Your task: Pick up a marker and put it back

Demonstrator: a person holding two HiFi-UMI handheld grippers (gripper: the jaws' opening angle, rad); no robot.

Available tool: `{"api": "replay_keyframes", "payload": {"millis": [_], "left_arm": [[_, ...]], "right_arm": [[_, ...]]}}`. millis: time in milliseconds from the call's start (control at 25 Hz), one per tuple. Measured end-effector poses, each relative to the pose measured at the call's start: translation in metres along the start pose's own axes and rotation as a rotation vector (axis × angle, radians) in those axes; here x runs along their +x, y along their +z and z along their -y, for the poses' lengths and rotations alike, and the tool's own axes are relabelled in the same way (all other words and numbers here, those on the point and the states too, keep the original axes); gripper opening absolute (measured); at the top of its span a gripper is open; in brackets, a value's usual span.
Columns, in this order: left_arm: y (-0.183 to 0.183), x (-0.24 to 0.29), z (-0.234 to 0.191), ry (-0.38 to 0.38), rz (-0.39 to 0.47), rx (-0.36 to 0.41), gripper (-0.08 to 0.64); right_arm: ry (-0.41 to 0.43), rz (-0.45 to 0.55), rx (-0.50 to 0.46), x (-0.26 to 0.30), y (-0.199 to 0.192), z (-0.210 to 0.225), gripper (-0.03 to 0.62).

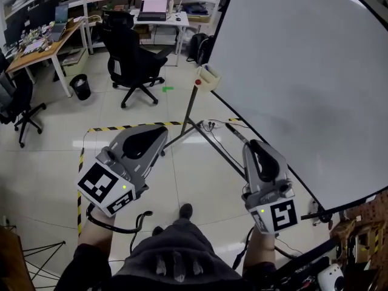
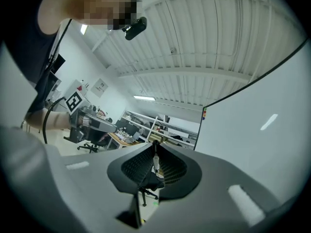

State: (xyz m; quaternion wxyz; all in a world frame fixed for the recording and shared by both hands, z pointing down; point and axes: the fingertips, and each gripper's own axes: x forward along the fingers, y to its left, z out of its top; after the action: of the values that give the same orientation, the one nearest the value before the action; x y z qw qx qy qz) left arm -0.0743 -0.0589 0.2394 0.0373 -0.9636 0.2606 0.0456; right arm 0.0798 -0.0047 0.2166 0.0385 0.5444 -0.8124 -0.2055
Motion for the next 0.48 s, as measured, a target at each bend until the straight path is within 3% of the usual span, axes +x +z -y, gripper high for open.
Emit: {"api": "replay_keyframes", "payload": {"millis": [480], "left_arm": [[-0.025,0.116,-0.079,0.075,-0.051,0.027,0.006]], "right_arm": [[0.044,0.043,0.09,0.102,-0.081,0.1,0.04]]}}
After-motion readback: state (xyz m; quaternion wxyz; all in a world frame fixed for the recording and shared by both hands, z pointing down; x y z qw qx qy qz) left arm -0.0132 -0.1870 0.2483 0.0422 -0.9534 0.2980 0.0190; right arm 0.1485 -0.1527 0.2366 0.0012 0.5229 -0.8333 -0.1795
